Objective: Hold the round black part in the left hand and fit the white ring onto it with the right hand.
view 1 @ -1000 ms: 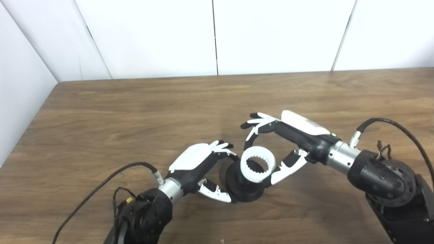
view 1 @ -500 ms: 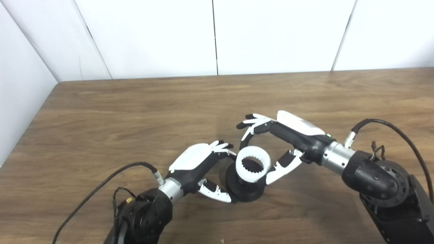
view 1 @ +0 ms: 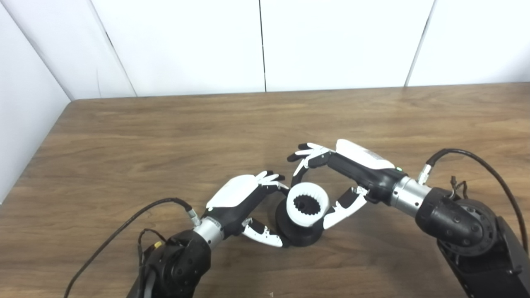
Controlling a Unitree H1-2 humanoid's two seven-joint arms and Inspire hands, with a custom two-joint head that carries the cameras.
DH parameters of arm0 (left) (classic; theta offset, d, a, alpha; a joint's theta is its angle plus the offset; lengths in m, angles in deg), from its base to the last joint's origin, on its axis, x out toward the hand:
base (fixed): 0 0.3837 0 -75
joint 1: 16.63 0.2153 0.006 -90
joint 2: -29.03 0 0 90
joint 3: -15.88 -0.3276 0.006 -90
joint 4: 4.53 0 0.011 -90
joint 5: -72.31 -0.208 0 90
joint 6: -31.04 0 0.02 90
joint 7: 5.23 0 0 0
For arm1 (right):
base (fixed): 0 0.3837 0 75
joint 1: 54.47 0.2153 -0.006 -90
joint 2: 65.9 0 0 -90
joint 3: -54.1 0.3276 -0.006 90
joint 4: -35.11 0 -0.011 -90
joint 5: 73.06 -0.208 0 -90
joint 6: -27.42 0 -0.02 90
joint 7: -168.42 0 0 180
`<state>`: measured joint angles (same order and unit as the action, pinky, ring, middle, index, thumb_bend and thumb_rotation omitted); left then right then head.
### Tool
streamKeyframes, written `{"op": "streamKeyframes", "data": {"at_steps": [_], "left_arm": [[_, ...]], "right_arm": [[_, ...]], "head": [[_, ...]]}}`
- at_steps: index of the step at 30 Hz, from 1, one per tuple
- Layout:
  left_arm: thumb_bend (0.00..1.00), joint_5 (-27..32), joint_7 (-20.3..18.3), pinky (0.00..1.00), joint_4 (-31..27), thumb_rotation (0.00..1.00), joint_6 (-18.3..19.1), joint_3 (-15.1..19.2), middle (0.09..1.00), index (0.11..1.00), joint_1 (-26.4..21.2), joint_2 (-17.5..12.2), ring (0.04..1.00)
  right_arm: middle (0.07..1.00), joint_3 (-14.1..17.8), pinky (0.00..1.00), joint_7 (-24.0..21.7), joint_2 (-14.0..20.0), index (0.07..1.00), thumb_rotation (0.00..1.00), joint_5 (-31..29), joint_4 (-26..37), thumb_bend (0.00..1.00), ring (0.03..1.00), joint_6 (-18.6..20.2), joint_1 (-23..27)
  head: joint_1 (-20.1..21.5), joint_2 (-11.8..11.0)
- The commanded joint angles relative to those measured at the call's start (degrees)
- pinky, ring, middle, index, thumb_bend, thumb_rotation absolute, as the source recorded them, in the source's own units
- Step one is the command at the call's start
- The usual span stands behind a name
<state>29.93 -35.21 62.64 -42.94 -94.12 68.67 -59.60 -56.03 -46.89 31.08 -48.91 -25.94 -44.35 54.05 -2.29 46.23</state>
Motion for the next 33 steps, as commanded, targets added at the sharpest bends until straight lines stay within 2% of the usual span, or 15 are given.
{"op": "streamKeyframes", "data": {"at_steps": [1,15,33], "left_arm": [[0.91,0.01,0.06,0.90,-2.04,0.24,0.16,-0.15,0.952,0.748,-0.97,-0.12,1.000],[0.91,-0.07,0.29,0.91,-2.46,0.25,0.49,-0.69,0.950,0.749,-0.98,-0.25,1.000],[0.92,-0.10,0.79,0.91,-2.04,0.23,0.49,-0.90,0.950,0.748,-0.80,0.00,1.000]], "right_arm": [[0.869,0.24,0.81,1.49,0.07,0.492,0.16,0.34,0.21,0.52,0.969,-2.39,0.94],[0.871,0.98,0.82,2.05,-0.52,0.492,0.16,0.18,-1.03,0.52,0.974,-3.47,0.05],[0.872,1.49,0.82,2.00,-1.53,0.493,0.16,0.38,-0.79,0.52,0.976,-2.17,1.52]], "head": [[-0.07,0.02],[-0.21,0.09],[-0.09,0.10]]}}
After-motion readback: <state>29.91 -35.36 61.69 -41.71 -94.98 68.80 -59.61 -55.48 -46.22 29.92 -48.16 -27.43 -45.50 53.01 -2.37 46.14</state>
